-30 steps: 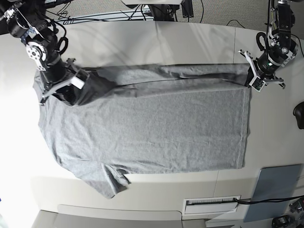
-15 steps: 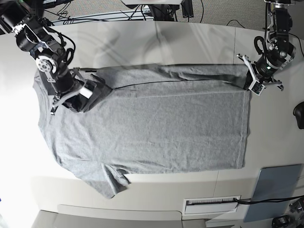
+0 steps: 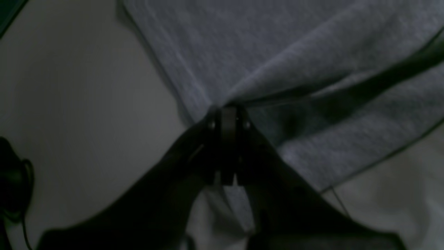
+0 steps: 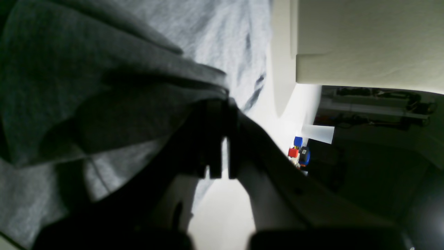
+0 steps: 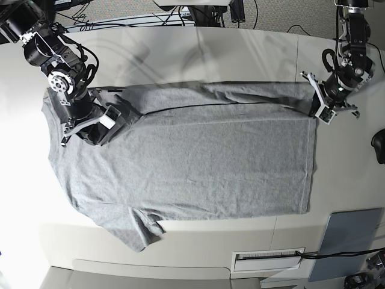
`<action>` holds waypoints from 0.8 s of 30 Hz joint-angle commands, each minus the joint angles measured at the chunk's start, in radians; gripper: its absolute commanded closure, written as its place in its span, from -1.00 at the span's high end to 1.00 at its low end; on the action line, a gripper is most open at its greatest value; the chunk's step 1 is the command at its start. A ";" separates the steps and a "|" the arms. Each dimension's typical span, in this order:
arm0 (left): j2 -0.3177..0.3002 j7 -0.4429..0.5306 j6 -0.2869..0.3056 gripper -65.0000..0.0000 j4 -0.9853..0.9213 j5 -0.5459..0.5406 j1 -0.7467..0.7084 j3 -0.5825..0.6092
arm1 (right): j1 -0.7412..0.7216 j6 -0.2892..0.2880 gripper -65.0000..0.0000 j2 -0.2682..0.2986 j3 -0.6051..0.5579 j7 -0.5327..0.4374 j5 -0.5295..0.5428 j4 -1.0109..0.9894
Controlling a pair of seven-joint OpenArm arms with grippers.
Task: Fold the T-shirt properly
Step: 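Fold the sleeve edges inward with both grippers along the shirt sides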
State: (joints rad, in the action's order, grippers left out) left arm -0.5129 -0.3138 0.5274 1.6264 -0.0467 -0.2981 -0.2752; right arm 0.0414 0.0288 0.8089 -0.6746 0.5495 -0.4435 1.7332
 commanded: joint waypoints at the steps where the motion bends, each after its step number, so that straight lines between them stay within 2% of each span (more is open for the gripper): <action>1: -0.019 0.022 -0.010 -1.00 0.014 -0.006 0.019 -0.008 | -0.014 0.019 -1.00 0.016 0.011 -0.002 -0.013 0.011; 11: -0.019 0.013 -0.010 -1.00 0.000 -0.006 0.037 -0.008 | -0.014 0.021 -1.00 0.016 0.011 0.005 -0.013 0.011; 14: -0.019 0.013 -0.010 -1.00 -0.010 -0.006 0.037 -0.008 | -0.014 0.021 -1.00 0.013 0.012 0.038 -0.013 0.011; 15: -0.019 0.013 -0.010 -1.00 -0.012 -0.007 0.037 -0.008 | -0.014 0.021 -0.94 0.013 0.014 0.045 -0.012 0.011; 16: -0.019 0.013 -0.010 -0.91 -0.012 -0.008 0.037 -0.008 | -0.014 0.021 -0.80 0.013 0.016 0.046 -0.012 0.011; 20: -0.019 0.010 -0.010 -0.46 -0.012 -0.011 0.037 -0.008 | -0.014 0.022 -0.22 0.013 0.027 0.046 -0.012 0.011; 22: -0.019 -0.011 -0.010 -0.30 -0.012 -0.017 0.038 -0.008 | -0.014 0.051 -0.18 0.008 0.029 0.055 -0.012 0.011; 24: -0.019 -0.020 -0.010 -0.26 -0.012 -0.022 0.037 -0.008 | -0.014 0.119 -0.18 -0.003 0.029 0.073 -0.012 0.011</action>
State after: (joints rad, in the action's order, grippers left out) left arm -0.5129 -0.3481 0.5247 1.6012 -0.0574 -0.2703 -0.2752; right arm 0.0414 0.1345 0.7895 -0.6613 0.6315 -0.4404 1.7332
